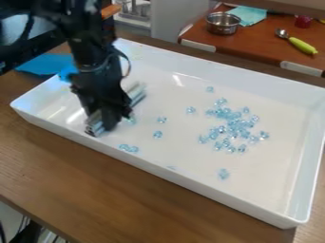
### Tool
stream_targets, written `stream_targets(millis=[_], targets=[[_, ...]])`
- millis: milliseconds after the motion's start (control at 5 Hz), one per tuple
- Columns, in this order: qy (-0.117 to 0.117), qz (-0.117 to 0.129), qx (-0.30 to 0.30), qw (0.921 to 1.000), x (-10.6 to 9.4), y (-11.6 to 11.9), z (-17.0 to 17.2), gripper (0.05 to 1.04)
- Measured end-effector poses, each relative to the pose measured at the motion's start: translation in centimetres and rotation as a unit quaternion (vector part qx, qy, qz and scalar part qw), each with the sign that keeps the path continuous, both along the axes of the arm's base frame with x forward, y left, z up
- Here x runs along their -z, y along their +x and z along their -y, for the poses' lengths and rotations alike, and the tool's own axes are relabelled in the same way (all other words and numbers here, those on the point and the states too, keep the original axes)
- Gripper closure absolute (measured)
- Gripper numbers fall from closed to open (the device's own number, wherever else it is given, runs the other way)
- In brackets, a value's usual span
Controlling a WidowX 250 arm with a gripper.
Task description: Sweep into pile
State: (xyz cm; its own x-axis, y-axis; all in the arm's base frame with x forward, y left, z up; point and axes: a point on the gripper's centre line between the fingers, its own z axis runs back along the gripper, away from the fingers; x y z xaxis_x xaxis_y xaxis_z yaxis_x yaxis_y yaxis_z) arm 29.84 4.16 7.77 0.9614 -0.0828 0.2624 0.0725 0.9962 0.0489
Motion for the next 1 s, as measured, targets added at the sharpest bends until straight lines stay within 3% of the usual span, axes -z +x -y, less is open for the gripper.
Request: stream_targets(millis=[400, 600, 1000], targets=[[0.003, 0.022, 0.018, 0.9996, 0.1, 0.2, 4.9, 0.705], [-0.005, 0.016, 0.030, 0.9994, 0.1, -0.2, 7.3, 0.705], [-0.027, -0.024, 0.035, 0.9987, 0.2, -2.2, 9.8, 0.705]])
